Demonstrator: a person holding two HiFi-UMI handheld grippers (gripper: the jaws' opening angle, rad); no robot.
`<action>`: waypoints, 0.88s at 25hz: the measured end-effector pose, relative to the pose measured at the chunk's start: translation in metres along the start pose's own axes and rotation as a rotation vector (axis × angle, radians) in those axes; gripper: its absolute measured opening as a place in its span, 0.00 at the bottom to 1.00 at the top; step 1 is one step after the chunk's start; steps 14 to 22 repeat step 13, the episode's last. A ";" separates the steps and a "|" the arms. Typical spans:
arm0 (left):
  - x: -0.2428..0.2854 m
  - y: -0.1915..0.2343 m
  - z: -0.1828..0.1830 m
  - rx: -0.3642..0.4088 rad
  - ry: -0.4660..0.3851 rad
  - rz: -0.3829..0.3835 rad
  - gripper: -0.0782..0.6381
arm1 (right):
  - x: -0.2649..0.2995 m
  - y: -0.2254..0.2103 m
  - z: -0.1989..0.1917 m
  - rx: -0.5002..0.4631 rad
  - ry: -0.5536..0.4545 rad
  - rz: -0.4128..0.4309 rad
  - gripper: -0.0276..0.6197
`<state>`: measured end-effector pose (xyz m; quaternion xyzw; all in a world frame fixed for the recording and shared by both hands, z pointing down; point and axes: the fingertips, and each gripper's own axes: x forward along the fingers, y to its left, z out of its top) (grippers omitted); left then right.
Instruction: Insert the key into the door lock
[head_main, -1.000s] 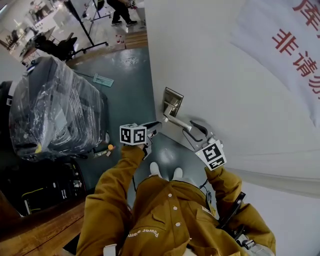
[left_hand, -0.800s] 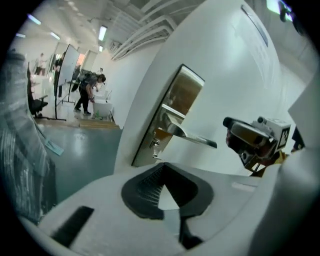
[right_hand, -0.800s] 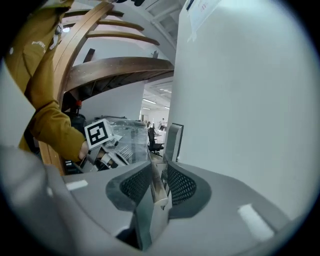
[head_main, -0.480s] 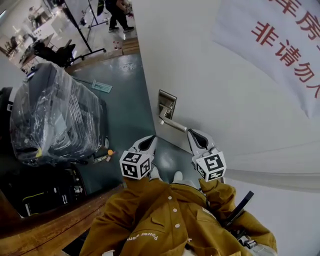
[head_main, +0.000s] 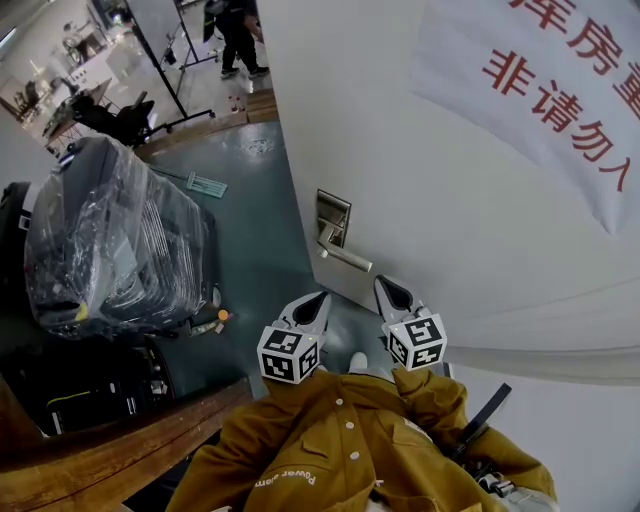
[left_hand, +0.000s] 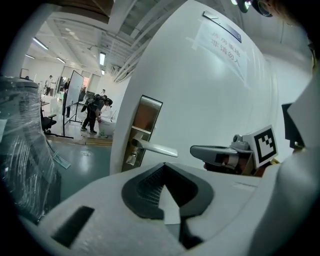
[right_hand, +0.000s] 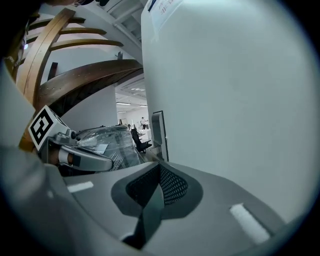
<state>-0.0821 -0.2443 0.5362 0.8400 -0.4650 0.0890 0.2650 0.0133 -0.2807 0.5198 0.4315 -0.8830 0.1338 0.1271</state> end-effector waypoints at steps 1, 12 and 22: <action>0.000 0.000 0.000 -0.002 0.000 0.000 0.11 | 0.000 0.002 -0.002 0.003 0.009 0.009 0.05; 0.009 -0.003 -0.004 -0.034 0.012 -0.009 0.11 | 0.000 0.000 -0.004 0.010 0.025 0.014 0.05; 0.010 -0.003 -0.003 -0.034 0.011 -0.009 0.11 | 0.001 -0.001 -0.004 0.006 0.027 0.016 0.05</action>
